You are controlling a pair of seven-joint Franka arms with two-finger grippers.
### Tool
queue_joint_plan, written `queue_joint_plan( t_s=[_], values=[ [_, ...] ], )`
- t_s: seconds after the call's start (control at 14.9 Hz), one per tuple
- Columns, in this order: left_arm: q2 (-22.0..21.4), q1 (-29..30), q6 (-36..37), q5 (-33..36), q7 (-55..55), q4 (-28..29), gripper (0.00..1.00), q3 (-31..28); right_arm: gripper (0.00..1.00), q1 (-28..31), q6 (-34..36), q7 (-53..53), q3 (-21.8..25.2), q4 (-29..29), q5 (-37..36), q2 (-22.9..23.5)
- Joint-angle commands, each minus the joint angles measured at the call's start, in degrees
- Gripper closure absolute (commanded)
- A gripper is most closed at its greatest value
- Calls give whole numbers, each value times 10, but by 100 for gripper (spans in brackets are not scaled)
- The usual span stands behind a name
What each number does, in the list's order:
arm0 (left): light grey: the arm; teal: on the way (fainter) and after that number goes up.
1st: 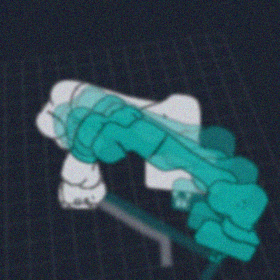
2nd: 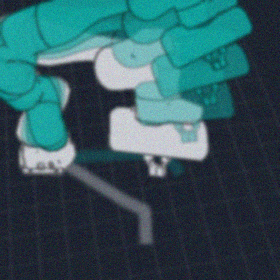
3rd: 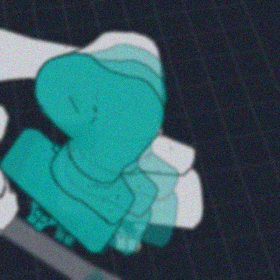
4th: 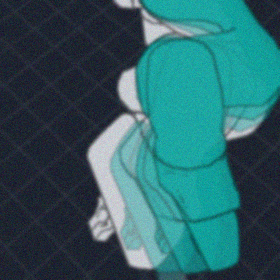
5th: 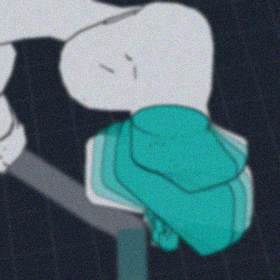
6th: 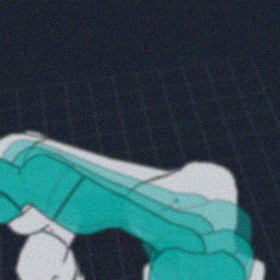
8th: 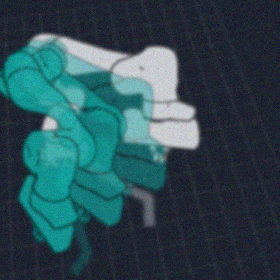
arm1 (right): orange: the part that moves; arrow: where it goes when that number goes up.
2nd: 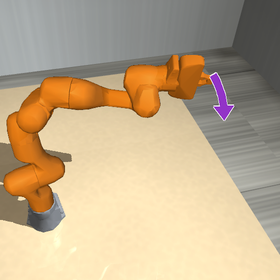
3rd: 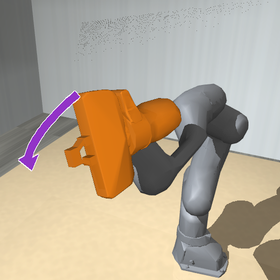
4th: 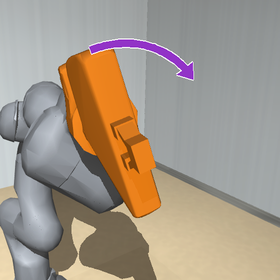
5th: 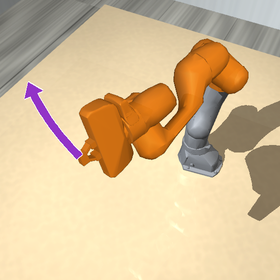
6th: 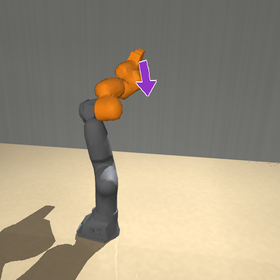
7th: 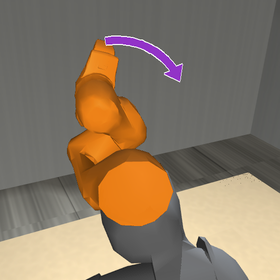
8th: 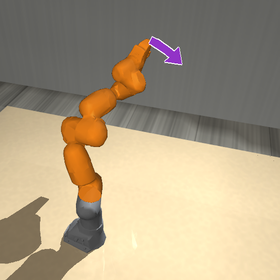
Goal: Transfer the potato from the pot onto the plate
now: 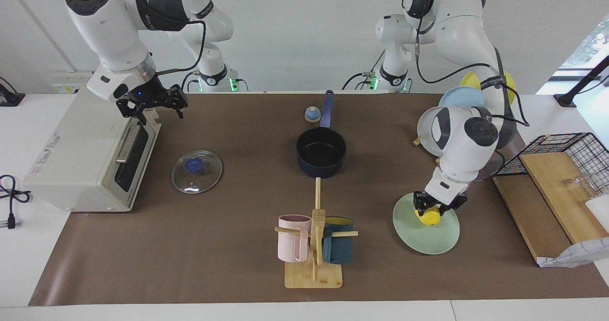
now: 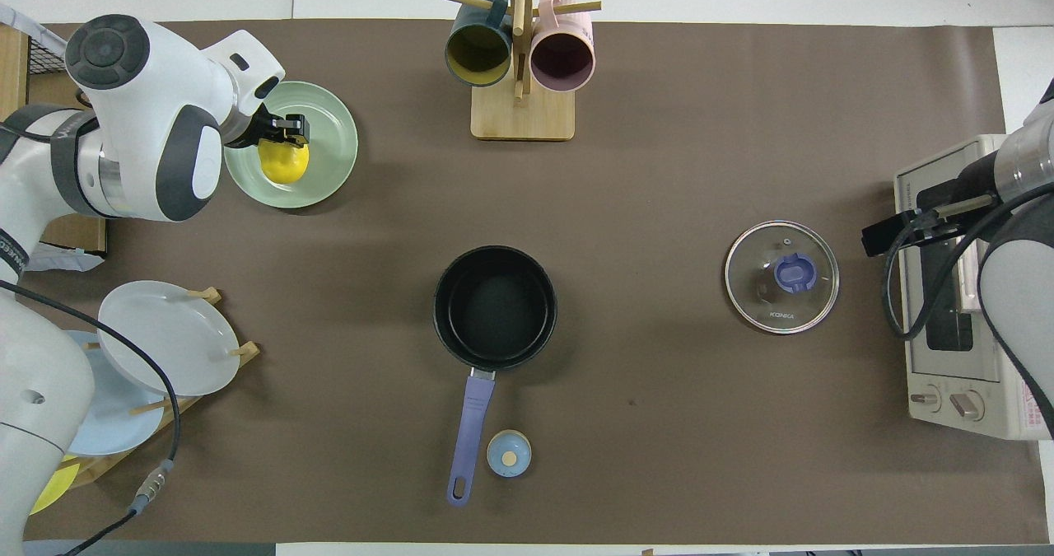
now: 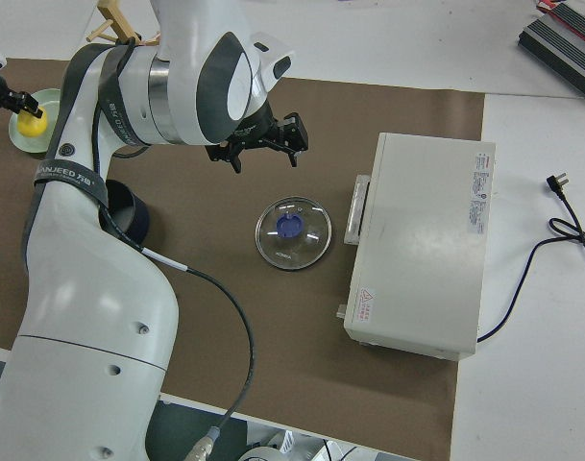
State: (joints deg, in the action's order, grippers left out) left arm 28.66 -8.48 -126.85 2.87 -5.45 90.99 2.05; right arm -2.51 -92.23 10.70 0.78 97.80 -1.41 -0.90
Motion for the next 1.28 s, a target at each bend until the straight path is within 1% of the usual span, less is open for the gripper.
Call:
queue_joint_plan(
  t_s=[0.0, 0.2, 0.27, 0.34, 0.4, 0.54, 0.61, 0.67, 0.74, 0.88, 0.94, 1.21],
  values=[
    [3, 5, -32, 11, 8, 19, 100, 2, 0, 9, 22, -7, -4, -9, 4, -2],
    [2, 6, -41, 11, 15, 28, 100, 2, 0, 9, 31, -7, -3, -11, 4, -3],
    [2, 7, -38, 11, 16, 27, 86, 2, 0, 9, 34, -8, -3, -12, 4, -7],
    [1, 7, -34, 11, 15, 24, 48, 1, 0, 12, 26, -14, -3, -19, 6, -3],
    [1, 8, -33, 11, 15, 22, 1, 1, 0, 18, 30, -21, -3, -30, 4, 8],
    [-4, 16, -17, 9, 15, 11, 0, 1, 0, 8, 46, -22, -1, -42, 4, 24],
    [-13, 24, 10, 7, 15, -2, 0, 2, 0, 9, 57, -23, -4, -49, 0, 37],
    [-30, 31, 48, 5, 15, -20, 0, 2, 0, 10, 62, -23, -3, -69, -3, 52],
    [-48, 36, 89, -3, 14, -34, 0, 3, 0, 11, 61, -22, -3, -79, -3, 50],
    [-106, 42, 156, -23, 4, -35, 0, 1, 0, 19, 64, -23, -10, -71, -3, 33],
    [-132, 43, 189, -24, -1, -35, 0, 1, 0, 17, 60, -24, -11, -59, -2, 23],
    [-232, 43, 306, -23, 0, -35, 0, -6, 0, 18, 57, -23, -10, -31, 0, 9]
  ],
)
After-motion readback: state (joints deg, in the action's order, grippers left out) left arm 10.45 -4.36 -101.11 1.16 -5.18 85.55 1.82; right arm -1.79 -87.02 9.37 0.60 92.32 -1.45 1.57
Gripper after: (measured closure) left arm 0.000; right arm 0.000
